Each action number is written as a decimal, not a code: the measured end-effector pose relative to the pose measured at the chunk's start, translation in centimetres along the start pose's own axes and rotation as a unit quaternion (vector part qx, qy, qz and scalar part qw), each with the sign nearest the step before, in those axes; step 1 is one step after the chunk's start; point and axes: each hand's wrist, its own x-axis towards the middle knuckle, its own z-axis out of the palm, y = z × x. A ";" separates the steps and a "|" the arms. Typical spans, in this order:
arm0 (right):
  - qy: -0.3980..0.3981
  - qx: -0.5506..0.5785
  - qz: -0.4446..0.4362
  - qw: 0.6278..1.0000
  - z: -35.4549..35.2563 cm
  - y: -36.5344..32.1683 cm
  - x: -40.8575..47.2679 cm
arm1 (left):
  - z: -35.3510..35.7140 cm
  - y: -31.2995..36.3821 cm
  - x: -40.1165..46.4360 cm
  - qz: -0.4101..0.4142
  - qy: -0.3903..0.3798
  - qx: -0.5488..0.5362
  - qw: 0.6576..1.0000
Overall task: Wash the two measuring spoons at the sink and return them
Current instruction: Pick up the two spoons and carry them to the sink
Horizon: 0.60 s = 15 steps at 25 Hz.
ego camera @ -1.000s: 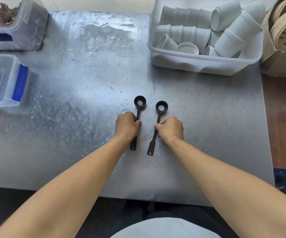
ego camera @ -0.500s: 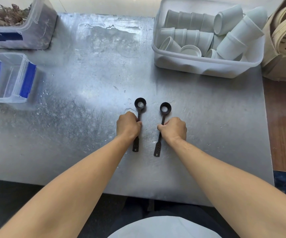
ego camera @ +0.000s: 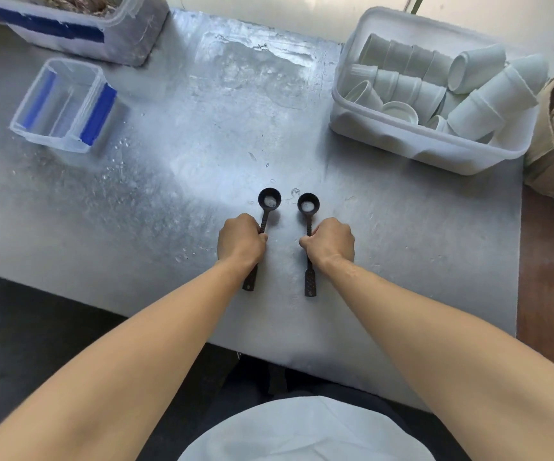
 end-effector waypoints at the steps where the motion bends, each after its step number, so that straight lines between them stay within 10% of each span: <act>1: -0.008 -0.006 -0.017 1.000 0.3 -0.8 -0.3 | -0.3 -0.8 -0.3 -0.015 0.008 -0.006 1.000; 15: -0.072 -0.100 -0.175 0.977 9.6 -13.2 -11.3 | -7.9 -18.7 -8.0 -0.152 0.106 -0.077 0.980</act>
